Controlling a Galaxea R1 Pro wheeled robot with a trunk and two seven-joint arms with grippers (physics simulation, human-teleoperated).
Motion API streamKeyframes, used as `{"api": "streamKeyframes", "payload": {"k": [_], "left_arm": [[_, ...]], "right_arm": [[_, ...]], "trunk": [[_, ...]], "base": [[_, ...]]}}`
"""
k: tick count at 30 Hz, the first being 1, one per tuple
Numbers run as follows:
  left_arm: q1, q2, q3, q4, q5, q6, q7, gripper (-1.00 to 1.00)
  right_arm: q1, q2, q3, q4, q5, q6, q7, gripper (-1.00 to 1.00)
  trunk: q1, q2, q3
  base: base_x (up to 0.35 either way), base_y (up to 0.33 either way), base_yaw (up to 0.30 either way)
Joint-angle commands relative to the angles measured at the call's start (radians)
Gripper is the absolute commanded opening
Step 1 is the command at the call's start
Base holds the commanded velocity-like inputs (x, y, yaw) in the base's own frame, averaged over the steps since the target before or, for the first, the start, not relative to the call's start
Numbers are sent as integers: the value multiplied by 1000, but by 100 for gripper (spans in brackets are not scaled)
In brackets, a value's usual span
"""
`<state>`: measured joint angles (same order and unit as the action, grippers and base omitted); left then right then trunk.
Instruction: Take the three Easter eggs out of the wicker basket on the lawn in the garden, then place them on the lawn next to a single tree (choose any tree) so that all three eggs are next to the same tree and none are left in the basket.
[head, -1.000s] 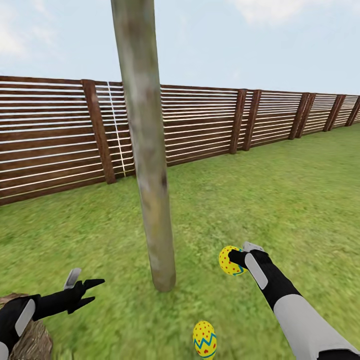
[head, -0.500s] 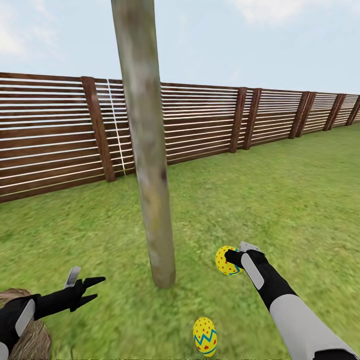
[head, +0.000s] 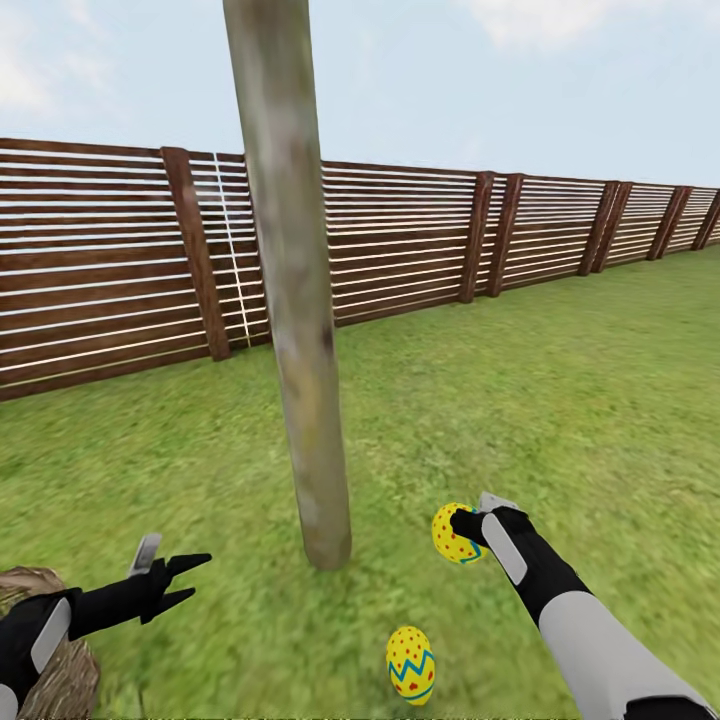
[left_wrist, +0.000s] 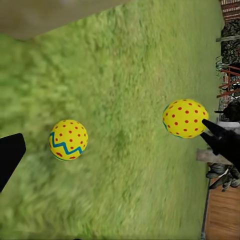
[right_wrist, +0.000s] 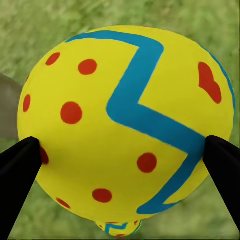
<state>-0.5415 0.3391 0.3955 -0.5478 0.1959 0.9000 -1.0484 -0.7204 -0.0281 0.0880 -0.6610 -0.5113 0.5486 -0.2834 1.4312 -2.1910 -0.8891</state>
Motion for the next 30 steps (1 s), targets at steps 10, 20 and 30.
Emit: {"api": "streamKeyframes", "payload": {"k": [10,20,30], "left_arm": [[0,0,0,0,-1,5,-53,100],[0,1,0,0,-1,5,-59,100],[0,-2,-1,0,-1,5,-59,100]], "right_arm": [[-1,-1,7,4,-10,2,-10,-100],[-1,-1,8,4,-12,-40,-8,-100],[-1,-1,8,4,-11,-44,-8,-100]], "trunk": [[38,-71,-32],[77,-141,-64],[115,-211,-95]], "base": [[0,0,0],[0,0,0],[0,0,0]]}}
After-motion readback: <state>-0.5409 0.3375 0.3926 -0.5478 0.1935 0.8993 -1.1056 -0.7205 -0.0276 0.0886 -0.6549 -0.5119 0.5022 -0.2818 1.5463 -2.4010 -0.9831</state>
